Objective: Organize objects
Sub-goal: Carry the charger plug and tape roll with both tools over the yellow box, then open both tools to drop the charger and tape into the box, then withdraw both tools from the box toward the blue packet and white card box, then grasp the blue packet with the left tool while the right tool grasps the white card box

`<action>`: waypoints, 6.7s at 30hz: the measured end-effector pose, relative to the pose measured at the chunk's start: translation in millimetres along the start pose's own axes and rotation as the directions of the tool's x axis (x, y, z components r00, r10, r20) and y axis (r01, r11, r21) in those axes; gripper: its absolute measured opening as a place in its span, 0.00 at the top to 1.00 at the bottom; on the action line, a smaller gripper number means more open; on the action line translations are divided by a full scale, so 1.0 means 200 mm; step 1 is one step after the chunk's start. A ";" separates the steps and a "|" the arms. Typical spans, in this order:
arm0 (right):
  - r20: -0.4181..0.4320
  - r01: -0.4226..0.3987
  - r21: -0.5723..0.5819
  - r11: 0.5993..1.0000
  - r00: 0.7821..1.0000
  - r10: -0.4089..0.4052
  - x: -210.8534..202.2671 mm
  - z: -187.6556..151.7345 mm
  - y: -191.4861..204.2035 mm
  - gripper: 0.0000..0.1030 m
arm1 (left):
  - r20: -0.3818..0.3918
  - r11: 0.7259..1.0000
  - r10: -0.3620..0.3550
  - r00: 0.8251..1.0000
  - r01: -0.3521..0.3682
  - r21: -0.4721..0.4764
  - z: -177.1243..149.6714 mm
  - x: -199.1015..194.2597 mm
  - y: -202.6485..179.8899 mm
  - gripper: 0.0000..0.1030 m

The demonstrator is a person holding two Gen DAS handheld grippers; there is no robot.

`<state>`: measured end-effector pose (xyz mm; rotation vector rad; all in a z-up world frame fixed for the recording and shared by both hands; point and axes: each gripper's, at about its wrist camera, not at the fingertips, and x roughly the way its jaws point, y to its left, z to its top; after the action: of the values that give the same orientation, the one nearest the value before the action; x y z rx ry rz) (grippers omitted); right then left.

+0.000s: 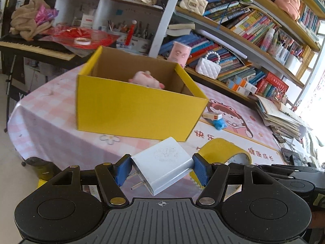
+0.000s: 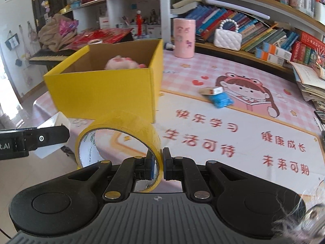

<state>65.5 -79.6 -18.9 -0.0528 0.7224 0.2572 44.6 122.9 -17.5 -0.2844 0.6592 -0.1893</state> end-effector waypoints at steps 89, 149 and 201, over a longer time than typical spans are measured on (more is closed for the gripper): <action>0.110 0.086 0.100 0.991 0.989 -0.097 -0.06 0.20 -0.05 0.55 | 0.176 0.971 0.093 0.980 -0.128 0.201 0.17 -0.02 -0.13 0.10; -0.007 0.366 0.200 0.909 0.928 -0.373 -0.09 -0.13 -0.70 0.32 | -0.086 0.954 -0.041 0.995 0.064 0.292 0.00 0.52 -0.75 0.06; 0.061 0.126 0.139 0.982 0.989 -0.135 0.35 0.23 -1.32 0.27 | -0.123 0.984 0.033 0.992 -0.010 0.179 0.18 1.21 -1.04 0.64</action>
<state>212.1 -312.7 -40.8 0.0371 0.6616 0.0839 236.9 -129.7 -63.3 -0.0938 0.7642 -0.2454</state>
